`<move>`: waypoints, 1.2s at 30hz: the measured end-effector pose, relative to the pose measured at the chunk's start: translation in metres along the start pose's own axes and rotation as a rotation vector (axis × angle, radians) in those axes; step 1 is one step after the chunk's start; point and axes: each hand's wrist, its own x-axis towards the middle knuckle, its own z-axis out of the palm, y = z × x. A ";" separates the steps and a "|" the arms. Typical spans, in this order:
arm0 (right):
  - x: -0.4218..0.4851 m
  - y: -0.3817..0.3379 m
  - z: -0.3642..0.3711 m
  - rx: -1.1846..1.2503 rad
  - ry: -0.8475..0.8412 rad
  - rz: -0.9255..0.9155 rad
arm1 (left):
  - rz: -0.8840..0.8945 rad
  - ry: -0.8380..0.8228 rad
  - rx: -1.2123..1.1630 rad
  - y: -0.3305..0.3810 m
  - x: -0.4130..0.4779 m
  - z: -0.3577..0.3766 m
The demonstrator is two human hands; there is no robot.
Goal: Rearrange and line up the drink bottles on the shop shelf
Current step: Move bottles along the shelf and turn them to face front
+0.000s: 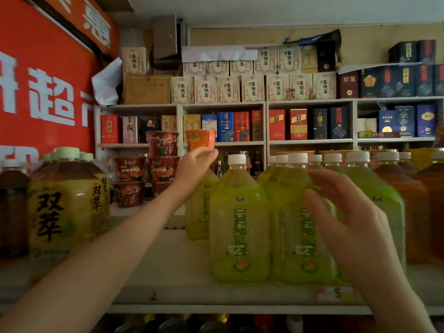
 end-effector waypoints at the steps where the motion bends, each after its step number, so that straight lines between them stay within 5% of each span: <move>1: 0.000 0.001 0.001 -0.016 -0.004 -0.008 | 0.002 0.039 0.043 -0.006 0.000 -0.005; 6: 0.007 0.001 0.014 -0.159 -0.037 -0.051 | -0.374 -0.254 -0.040 -0.038 -0.010 -0.013; 18: 0.050 0.016 0.041 -0.513 -0.051 -0.014 | -0.307 -0.372 -0.178 -0.072 0.019 -0.015; 36: 0.049 0.020 0.049 -0.596 0.008 -0.035 | -0.311 -0.461 -0.212 -0.065 0.030 0.023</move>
